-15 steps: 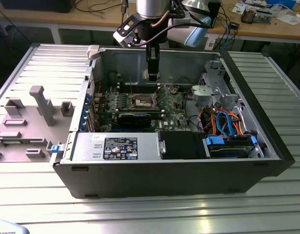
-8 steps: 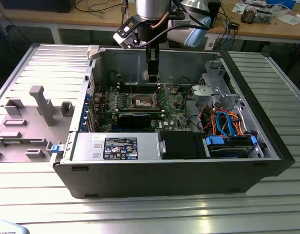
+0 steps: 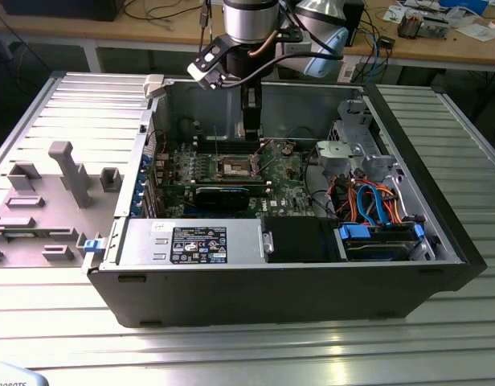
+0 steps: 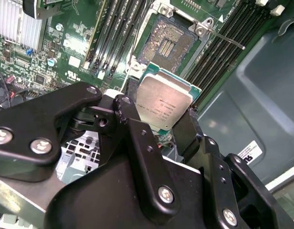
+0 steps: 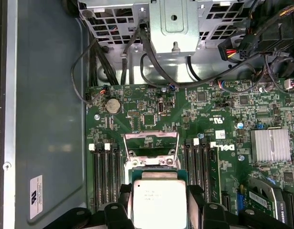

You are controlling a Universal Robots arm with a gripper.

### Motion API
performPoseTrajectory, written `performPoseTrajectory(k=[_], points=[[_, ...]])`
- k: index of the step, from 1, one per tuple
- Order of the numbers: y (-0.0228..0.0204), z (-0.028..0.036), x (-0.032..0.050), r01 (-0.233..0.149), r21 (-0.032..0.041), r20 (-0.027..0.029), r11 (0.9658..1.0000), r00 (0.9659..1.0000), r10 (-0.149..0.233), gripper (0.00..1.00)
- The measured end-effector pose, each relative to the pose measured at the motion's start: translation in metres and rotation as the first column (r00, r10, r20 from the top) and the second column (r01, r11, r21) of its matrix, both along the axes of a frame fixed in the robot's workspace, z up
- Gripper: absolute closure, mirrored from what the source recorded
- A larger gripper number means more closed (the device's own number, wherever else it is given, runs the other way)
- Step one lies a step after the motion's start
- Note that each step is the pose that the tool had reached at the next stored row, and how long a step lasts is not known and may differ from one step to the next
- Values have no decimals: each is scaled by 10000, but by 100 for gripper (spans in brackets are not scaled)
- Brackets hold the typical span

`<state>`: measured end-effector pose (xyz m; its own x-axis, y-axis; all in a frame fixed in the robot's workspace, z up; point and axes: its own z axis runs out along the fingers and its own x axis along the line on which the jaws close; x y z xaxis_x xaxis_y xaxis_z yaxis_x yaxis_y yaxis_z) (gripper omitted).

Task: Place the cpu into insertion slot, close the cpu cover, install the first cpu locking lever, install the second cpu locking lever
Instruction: 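Place the cpu into insertion slot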

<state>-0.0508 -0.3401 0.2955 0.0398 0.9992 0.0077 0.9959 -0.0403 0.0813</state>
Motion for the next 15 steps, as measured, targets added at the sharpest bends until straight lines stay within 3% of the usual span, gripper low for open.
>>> performPoseTrajectory(k=[15], points=[[0, -4, 0, 0, 2, 1, 10000, 10000, 0, 46]])
